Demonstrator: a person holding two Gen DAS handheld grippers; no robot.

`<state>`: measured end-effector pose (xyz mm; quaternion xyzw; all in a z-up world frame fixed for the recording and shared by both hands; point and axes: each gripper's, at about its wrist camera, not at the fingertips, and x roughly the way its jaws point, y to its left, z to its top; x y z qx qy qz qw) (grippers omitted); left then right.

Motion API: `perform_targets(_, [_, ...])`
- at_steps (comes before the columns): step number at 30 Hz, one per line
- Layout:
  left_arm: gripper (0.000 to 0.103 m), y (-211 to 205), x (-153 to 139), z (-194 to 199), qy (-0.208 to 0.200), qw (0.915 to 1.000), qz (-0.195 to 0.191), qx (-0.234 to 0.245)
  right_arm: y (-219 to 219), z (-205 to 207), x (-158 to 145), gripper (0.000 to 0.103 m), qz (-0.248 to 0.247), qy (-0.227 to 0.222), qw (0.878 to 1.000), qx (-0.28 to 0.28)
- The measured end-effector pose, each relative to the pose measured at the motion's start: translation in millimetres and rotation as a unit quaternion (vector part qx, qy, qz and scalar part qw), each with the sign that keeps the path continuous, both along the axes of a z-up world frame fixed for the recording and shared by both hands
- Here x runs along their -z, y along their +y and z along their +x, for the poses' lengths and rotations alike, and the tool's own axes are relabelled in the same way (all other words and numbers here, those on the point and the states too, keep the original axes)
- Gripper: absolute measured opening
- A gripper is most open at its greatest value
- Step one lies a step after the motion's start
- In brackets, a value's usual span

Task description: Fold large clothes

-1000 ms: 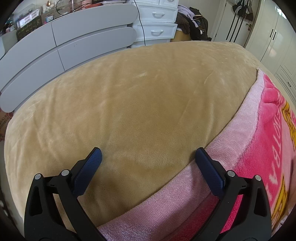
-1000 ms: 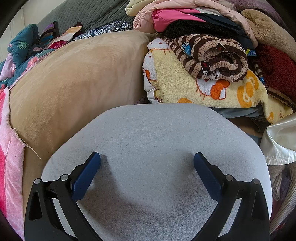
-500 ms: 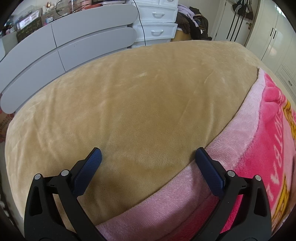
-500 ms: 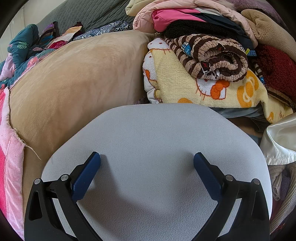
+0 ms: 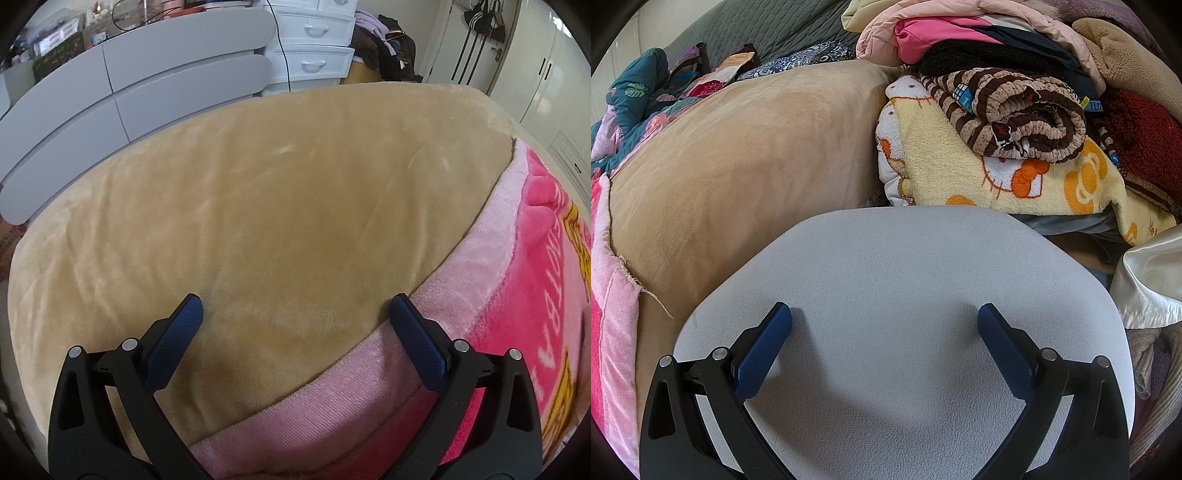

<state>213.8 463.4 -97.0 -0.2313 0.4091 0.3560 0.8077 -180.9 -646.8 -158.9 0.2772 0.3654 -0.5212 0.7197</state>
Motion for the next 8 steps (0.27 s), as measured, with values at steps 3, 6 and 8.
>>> perform_targets(3, [0.095, -2.6, 0.8, -0.3, -0.003, 1.0, 0.001, -0.001, -0.2, -0.3, -0.3, 0.099, 0.0, 0.0, 1.0, 0.0])
perform_targets(6, [0.095, -2.4, 1.3, -1.3, -0.006, 1.0, -0.002, -0.001, -0.2, -0.2, -0.3, 0.099, 0.0, 0.0, 1.0, 0.0])
perform_targets(8, [0.095, -1.9, 2.9, -1.3, -0.006, 1.0, -0.002, -0.001, -0.1, 0.0, -0.1, 0.099, 0.0, 0.0, 1.0, 0.0])
